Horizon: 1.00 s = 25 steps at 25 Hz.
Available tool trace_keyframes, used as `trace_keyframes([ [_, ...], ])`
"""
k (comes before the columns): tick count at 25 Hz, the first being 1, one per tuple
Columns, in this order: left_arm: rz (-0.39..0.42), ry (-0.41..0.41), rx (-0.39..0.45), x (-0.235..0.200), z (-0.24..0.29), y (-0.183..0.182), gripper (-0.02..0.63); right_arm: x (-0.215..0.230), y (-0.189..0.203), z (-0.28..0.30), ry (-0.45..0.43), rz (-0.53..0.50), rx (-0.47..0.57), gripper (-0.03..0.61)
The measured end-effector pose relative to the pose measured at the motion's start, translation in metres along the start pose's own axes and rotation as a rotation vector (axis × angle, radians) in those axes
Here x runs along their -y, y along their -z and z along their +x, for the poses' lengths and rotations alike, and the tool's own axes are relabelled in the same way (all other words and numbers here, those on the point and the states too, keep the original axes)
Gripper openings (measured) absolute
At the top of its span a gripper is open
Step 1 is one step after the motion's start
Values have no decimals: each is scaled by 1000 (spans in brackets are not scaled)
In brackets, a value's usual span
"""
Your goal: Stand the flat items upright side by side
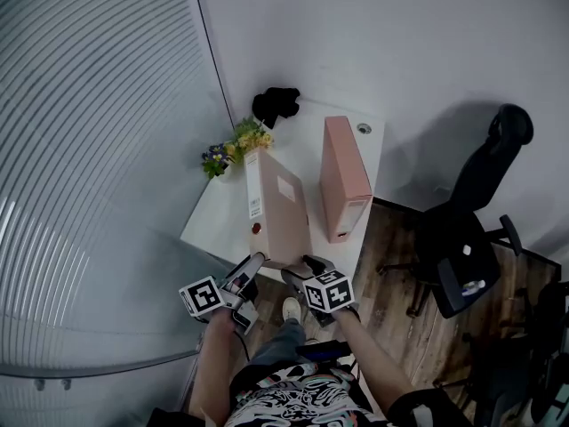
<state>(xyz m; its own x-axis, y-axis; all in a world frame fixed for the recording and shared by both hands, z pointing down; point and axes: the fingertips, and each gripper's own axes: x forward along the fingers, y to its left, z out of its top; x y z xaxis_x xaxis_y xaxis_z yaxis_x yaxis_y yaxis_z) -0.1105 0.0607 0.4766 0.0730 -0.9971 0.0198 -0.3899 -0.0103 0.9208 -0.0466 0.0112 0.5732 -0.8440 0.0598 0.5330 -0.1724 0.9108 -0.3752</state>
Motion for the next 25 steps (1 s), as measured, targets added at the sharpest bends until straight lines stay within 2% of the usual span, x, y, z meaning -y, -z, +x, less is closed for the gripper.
trace_keyframes([
  [3,-26,23,2,13,7,5,247,-9,-10,-6,-16,-30,27,310],
  [6,-7,24,-6,18,13,8,244,-17,-28,-15,-29,-66,74,302],
  [11,2,26,-12,22,22,15,229,-22,-48,-28,-51,-53,121,296],
  [21,63,23,-52,32,36,28,221,-18,-50,-37,-90,-47,106,291],
  [25,68,64,-69,39,39,31,214,-17,-48,-35,-101,-42,104,299],
])
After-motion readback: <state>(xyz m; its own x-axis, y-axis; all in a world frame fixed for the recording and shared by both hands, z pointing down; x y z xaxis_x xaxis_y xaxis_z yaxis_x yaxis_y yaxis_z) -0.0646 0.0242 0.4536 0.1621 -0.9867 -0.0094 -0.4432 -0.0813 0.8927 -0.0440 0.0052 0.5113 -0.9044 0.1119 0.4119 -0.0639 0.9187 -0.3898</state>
